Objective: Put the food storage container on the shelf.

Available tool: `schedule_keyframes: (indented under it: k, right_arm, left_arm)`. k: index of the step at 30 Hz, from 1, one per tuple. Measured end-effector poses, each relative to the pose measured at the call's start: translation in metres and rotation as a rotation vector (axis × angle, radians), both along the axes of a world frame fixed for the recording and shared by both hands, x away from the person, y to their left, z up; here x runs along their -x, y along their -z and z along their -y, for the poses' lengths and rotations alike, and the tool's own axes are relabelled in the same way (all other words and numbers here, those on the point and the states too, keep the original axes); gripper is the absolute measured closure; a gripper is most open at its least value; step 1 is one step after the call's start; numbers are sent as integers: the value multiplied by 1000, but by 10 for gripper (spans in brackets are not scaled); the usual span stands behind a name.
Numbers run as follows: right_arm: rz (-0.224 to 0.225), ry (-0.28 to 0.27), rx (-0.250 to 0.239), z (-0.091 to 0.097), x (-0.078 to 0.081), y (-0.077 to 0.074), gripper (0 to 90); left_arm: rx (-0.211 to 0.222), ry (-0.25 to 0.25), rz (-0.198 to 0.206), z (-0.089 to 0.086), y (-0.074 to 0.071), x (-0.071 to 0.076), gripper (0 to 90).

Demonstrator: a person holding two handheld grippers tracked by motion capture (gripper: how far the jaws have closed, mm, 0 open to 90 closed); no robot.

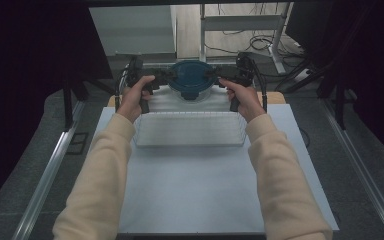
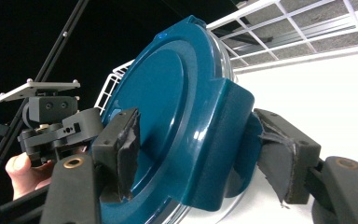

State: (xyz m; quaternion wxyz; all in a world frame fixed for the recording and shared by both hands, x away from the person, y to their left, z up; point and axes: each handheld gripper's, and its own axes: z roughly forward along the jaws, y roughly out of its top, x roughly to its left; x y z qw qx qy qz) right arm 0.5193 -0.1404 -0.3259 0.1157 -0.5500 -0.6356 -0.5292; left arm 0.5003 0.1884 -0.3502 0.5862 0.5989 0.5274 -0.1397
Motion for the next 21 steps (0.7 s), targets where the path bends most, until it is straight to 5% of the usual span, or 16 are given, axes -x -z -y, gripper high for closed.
schedule_keyframes:
  k: [4, 8, 9, 13, 17, 19, 21]
  right_arm:
    - [46, 18, 51, -3, 6, -3, 248]
    - [118, 67, 112, -7, 19, -11, 129]
    - [142, 79, 128, -7, 27, -14, 93]
    - [193, 90, 167, -2, 40, -15, 90]
    - [293, 34, 198, 7, 65, -13, 102]
    - [382, 6, 275, 11, 88, -11, 130]
    - [401, -4, 299, 13, 94, -10, 135]
  left_arm:
    - [-32, -31, 26, 2, -1, 5, 322]
    - [-131, -87, 79, -1, -10, 18, 237]
    - [-174, -89, 115, -3, -16, 30, 226]
    - [-225, -90, 173, -8, -20, 52, 224]
    - [-245, -75, 223, -15, -15, 84, 223]
    - [-256, -66, 240, -17, -10, 99, 222]
    - [-273, -51, 255, -19, -3, 115, 223]
